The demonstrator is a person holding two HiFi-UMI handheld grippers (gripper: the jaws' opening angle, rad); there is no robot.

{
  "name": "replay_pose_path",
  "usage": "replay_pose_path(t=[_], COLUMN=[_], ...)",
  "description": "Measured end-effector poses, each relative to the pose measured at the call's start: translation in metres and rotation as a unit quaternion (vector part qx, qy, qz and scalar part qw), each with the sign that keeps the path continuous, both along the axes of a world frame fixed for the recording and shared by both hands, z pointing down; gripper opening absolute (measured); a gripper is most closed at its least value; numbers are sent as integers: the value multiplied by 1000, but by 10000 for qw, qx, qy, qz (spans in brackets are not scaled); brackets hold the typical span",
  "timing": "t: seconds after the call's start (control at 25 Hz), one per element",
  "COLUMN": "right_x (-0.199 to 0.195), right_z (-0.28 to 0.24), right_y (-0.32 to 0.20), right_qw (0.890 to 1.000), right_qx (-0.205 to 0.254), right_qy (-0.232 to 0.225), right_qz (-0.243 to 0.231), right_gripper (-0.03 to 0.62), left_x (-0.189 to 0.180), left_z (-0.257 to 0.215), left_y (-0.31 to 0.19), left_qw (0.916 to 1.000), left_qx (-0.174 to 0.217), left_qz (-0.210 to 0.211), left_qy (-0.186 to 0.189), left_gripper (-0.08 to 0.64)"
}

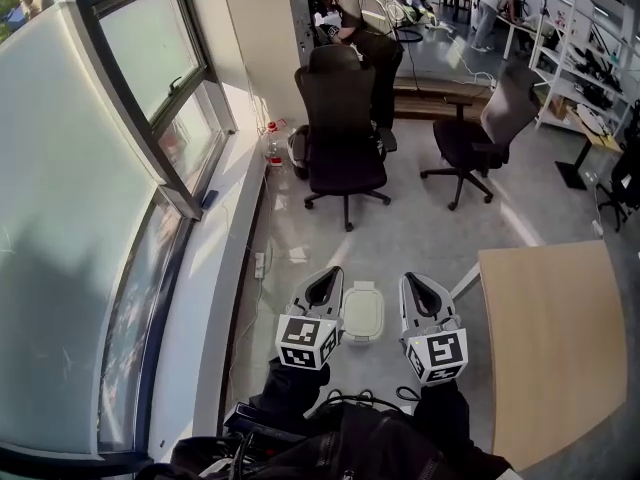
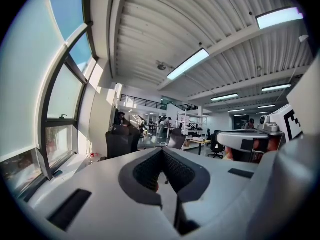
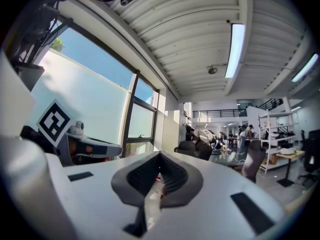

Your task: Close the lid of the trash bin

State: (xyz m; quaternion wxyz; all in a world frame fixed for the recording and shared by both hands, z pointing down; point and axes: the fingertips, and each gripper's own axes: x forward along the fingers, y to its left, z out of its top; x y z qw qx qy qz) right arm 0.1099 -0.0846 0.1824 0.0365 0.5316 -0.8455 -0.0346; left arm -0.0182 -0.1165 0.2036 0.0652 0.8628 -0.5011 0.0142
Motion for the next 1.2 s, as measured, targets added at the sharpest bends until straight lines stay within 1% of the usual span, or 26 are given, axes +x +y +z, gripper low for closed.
replay_pose_path(t=[0.24,0.44,0.88,1.2], right_x=[1,-3,-11,-12], right_z=[-33,-43,-48,-46], right_y=[6,7,2,0], right_qw=[9995,9989,9984,9985], right_qx=[307,467,549,510], right_qy=[47,45,-72,-1], right_qz=[8,-17,-150,-185], right_gripper=[6,6,6,6], left_x=[10,10,15,15], left_z=[-31,-47,-53,-51], left_y=[3,2,-4,-6], left_qw=[9996,9987,9982,9983], left_qx=[293,500,597,571], left_qz=[51,63,69,64], left_qy=[35,44,-2,-10], left_gripper=[2,2,2,2])
